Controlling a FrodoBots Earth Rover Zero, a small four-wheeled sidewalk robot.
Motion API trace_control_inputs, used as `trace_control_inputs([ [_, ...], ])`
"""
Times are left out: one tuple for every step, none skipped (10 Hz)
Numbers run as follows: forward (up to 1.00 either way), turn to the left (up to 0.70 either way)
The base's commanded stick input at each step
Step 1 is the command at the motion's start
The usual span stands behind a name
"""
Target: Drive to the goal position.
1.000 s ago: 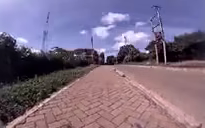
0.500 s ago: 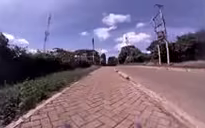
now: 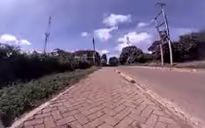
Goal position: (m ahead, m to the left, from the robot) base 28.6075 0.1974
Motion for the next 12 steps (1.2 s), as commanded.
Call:
trace_control_inputs([
  [1.00,-0.18],
  [1.00,0.00],
  [1.00,0.00],
  [1.00,0.00],
  [1.00,0.00],
  [1.00,0.00],
  [1.00,0.00],
  [1.00,-0.13],
  [1.00,-0.29],
  [1.00,-0.32],
  [1.00,-0.11],
  [1.00,0.00],
])
